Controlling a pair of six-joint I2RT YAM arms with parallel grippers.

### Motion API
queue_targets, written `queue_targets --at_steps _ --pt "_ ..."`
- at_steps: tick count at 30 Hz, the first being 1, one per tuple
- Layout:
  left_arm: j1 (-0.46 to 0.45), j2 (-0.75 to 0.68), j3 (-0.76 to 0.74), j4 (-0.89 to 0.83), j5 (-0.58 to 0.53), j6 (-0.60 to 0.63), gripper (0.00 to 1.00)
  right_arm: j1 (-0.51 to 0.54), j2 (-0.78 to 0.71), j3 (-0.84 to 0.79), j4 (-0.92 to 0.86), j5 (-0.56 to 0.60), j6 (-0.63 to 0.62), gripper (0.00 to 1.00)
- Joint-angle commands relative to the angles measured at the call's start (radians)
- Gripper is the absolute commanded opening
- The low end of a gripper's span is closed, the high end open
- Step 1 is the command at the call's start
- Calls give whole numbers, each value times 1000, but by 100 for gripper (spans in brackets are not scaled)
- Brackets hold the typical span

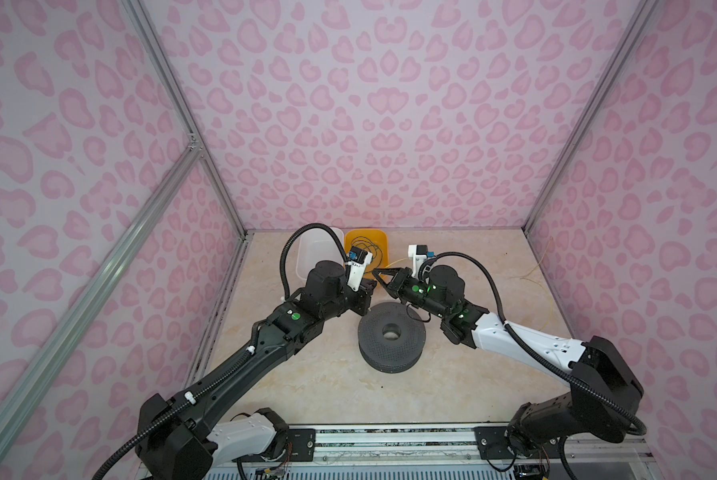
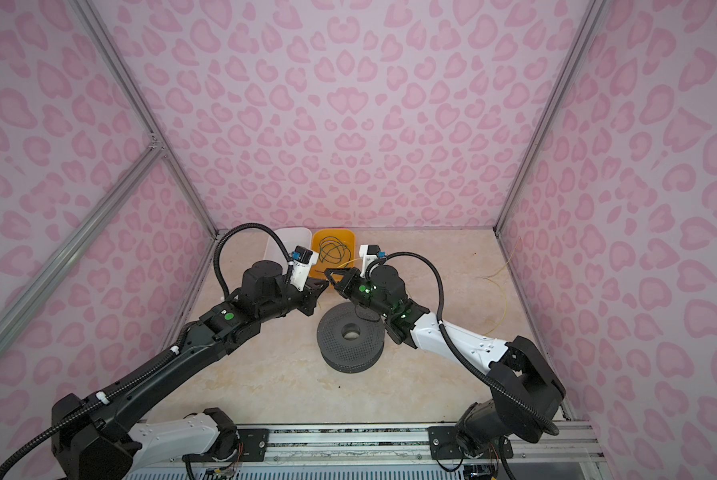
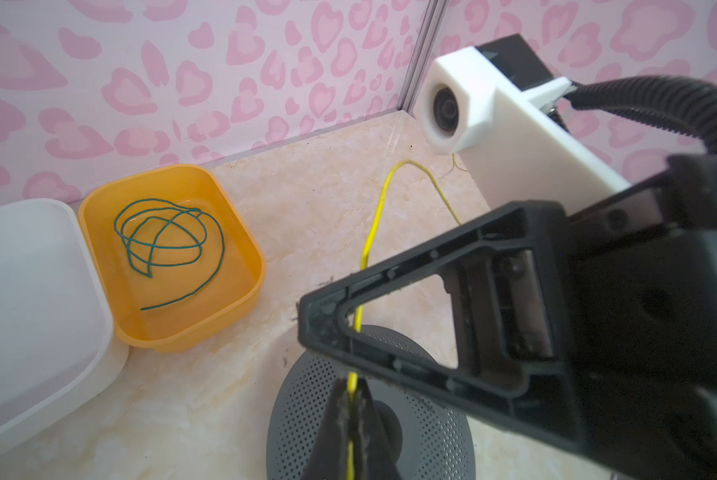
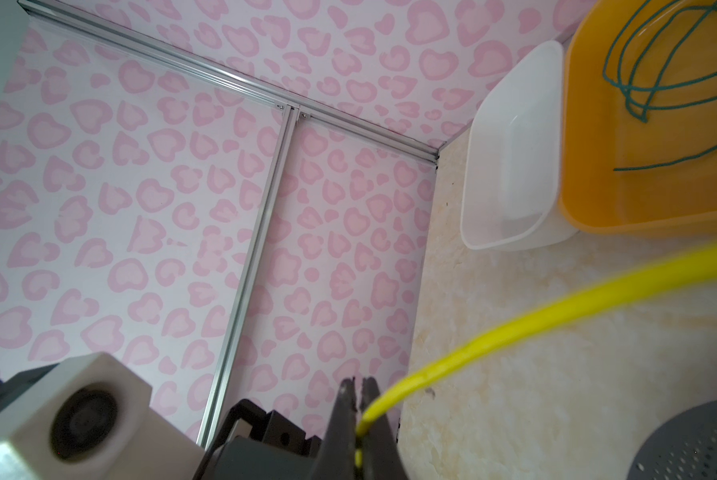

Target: Wrap the cables

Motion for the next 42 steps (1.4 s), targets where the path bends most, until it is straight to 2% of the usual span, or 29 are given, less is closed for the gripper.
queue_targets --at_steps 1,2,5,7,11,13,15,19,27,31,37,42 --pt "0 2 12 1 17 13 4 3 -13 -10 42 2 -17 0" --pt "0 0 11 -3 15 11 12 1 -18 -13 37 5 -22 0" --pt "1 -18 10 -21 12 6 48 -5 -33 -18 32 7 -32 0" --pt "1 -46 -10 -18 17 1 62 -6 -44 -24 30 13 -41 0" --pt "26 -148 -82 17 18 -41 73 -12 -66 -51 34 35 -48 0" --pt "67 -192 -119 50 72 -85 76 -17 -75 -64 44 42 -43 0" --pt "98 -206 -141 68 140 -120 74 -20 -76 -75 61 46 -37 0" --pt "101 -159 -144 70 245 -117 65 -22 -68 -77 80 45 -25 0" --pt "87 -72 -185 177 295 -161 58 -33 -76 -94 101 52 -4 0" --pt "52 -52 -206 227 281 -165 44 -39 -68 -102 114 47 13 0" --pt "8 -25 -204 232 196 -130 35 -44 -59 -102 129 39 32 0" --pt "-11 -30 -209 224 120 -99 14 -46 -68 -106 119 41 32 0"
